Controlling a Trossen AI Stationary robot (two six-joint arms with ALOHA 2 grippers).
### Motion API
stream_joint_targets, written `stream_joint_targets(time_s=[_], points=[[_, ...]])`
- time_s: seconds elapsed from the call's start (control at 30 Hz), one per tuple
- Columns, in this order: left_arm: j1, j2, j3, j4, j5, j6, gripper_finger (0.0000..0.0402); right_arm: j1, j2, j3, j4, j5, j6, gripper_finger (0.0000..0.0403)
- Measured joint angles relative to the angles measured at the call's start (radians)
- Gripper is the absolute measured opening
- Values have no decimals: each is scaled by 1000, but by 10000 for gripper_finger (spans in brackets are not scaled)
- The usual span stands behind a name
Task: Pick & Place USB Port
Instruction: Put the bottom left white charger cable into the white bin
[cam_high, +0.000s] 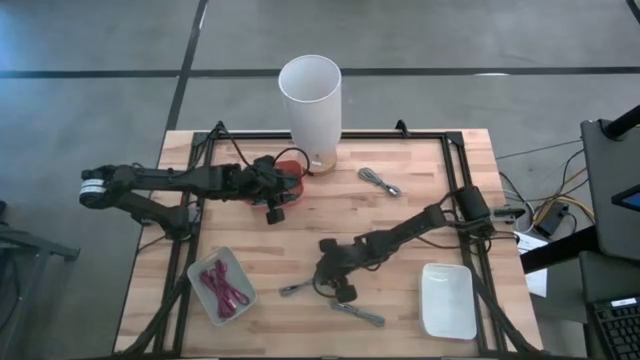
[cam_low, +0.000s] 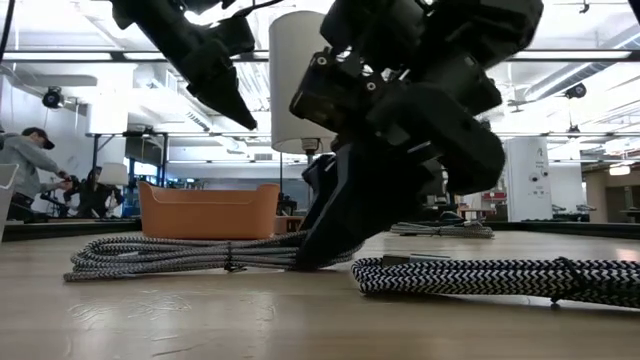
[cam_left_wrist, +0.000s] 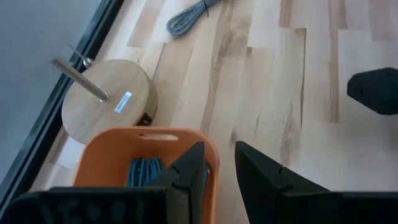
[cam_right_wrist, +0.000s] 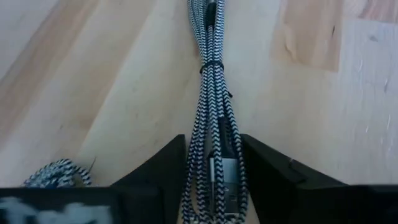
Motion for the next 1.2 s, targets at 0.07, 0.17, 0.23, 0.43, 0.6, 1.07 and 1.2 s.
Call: stream_joint_targets(time_s=[0.07,0.17,0.23,0.43,0.6,1.07,1.2], points=[[0,0,0,-11,0,0,96,0,2,22,-34,0,-4,119],[0,0,0,-20,0,0,96,-2,-5,42,-77,2,-4,72],[0,0,0,-17,-1,0,96,-2,-16,52,-102,1,-1,48],[0,-1,-2,-22,-2,0,96,1,-99,61,-233,-9,28,46],[0,-1,-2,-26,-2,0,96,13,-245,46,-400,75,110,46],[0,0,-7,-54,-3,-1,96,239,-746,-98,-954,230,1024,53],[0,-1,-25,-54,-3,-2,96,358,-858,-155,-972,232,1269,53]])
